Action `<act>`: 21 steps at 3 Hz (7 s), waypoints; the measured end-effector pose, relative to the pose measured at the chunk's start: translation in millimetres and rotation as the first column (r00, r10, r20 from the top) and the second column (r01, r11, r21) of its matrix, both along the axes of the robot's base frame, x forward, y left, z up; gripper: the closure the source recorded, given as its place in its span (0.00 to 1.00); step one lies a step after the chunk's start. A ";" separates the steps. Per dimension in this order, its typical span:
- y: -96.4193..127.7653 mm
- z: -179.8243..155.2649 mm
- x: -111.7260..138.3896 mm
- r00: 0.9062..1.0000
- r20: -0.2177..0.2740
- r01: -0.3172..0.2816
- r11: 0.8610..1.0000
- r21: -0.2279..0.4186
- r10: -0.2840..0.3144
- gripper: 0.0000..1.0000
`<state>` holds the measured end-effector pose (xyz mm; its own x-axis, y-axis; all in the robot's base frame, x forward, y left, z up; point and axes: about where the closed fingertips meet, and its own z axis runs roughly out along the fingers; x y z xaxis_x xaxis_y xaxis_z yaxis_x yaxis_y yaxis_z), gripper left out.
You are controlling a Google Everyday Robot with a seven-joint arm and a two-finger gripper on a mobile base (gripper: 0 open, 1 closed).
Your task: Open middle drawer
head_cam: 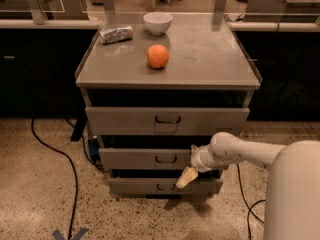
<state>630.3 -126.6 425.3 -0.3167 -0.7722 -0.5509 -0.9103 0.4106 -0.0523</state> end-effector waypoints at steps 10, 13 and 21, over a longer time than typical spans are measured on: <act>2.6 1.4 -95.0 0.988 -0.130 -0.069 0.994 0.079 0.079 0.00; -2.0 -0.7 -142.6 0.969 -0.222 -0.074 0.982 0.173 0.112 0.00; -25.1 8.9 -227.1 0.933 -0.332 -0.059 0.971 0.231 0.135 0.00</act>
Offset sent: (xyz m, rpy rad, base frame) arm -0.0731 0.0005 -0.0374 0.0381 0.1682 0.0470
